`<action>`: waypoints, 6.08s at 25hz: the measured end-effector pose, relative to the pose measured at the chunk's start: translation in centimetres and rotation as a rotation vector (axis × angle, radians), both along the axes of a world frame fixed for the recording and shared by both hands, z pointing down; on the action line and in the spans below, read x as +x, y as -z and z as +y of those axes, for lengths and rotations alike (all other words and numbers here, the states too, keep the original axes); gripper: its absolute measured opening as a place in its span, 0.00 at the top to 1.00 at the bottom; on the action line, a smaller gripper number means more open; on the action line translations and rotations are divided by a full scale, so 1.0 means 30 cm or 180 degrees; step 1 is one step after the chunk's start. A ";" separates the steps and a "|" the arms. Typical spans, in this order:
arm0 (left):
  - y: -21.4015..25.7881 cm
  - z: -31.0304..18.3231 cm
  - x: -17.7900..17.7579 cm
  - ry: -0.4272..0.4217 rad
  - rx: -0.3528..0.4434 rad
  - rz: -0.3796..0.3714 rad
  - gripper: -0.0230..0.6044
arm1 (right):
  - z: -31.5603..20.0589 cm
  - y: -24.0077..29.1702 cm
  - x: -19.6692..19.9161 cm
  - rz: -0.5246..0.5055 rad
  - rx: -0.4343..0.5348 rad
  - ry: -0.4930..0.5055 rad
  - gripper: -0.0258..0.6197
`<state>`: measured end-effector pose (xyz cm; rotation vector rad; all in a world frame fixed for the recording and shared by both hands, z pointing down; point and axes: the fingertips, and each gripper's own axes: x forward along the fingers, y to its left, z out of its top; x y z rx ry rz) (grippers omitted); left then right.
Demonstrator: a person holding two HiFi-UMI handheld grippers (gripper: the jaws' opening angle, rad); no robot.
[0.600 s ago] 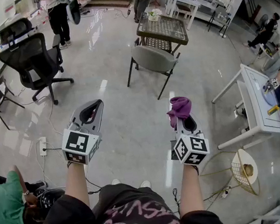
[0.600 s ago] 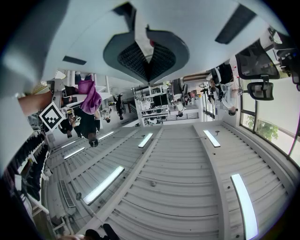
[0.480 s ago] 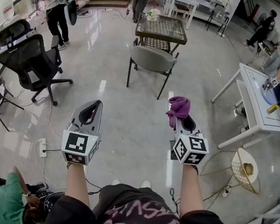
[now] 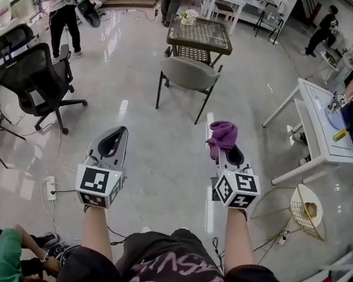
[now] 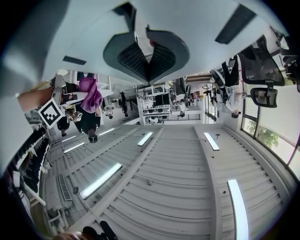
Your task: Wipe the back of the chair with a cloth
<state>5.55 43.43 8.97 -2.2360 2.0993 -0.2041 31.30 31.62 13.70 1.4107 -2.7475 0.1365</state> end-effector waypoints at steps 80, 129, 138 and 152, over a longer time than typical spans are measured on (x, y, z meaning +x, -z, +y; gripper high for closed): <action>-0.632 -2.233 -0.916 -0.1184 -0.0601 0.0122 0.95 | -1.915 -0.551 -1.037 0.0072 -0.0434 -0.0780 0.82; -1.448 -2.281 -1.053 -0.0793 0.0091 -0.0117 0.95 | -2.159 -1.236 -1.320 -0.0201 -0.0045 -0.0655 0.82; -1.575 -2.280 -0.970 -0.0973 0.0283 -0.0111 0.95 | -2.127 -1.211 -1.109 -0.0366 0.0220 -0.0766 0.82; -1.696 -2.225 -0.959 -0.1054 0.0427 -0.0209 0.95 | -2.141 -1.265 -0.666 -0.0599 0.0235 -0.1551 0.82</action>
